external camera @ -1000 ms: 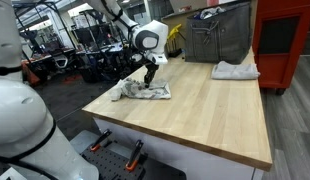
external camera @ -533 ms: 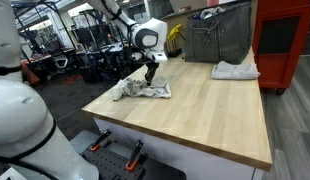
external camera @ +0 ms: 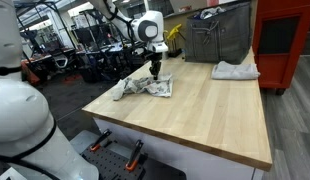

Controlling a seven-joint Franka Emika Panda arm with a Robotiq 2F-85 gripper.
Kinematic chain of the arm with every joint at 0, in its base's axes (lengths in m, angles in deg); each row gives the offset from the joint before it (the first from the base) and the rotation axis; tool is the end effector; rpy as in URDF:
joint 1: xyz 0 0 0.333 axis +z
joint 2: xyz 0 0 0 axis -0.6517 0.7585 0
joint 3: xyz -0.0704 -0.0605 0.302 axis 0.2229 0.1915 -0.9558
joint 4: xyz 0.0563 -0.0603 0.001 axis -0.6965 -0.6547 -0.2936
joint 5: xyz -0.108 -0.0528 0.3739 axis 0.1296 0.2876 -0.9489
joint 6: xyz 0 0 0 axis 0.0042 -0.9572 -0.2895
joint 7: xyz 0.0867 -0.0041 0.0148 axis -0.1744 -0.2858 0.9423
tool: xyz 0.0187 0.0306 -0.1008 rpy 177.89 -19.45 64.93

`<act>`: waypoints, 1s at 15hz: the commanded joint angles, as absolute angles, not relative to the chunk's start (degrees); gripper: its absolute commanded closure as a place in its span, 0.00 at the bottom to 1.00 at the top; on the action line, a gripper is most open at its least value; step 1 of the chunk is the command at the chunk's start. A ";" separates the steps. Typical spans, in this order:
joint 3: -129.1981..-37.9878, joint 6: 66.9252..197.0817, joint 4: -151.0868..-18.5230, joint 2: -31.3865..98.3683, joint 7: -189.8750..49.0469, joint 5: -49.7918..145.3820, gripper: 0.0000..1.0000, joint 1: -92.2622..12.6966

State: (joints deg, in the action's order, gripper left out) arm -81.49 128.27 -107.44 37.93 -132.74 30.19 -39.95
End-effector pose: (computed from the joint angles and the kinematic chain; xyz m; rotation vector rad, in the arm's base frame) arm 0.5926 -0.0479 0.2672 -2.2997 2.0014 0.2260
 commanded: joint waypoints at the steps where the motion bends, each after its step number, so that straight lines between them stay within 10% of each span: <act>1: -79.72 127.48 -102.56 40.40 -139.52 35.99 0.97 -38.47; 15: -74.44 125.76 -88.84 48.02 -164.90 56.18 0.97 -33.25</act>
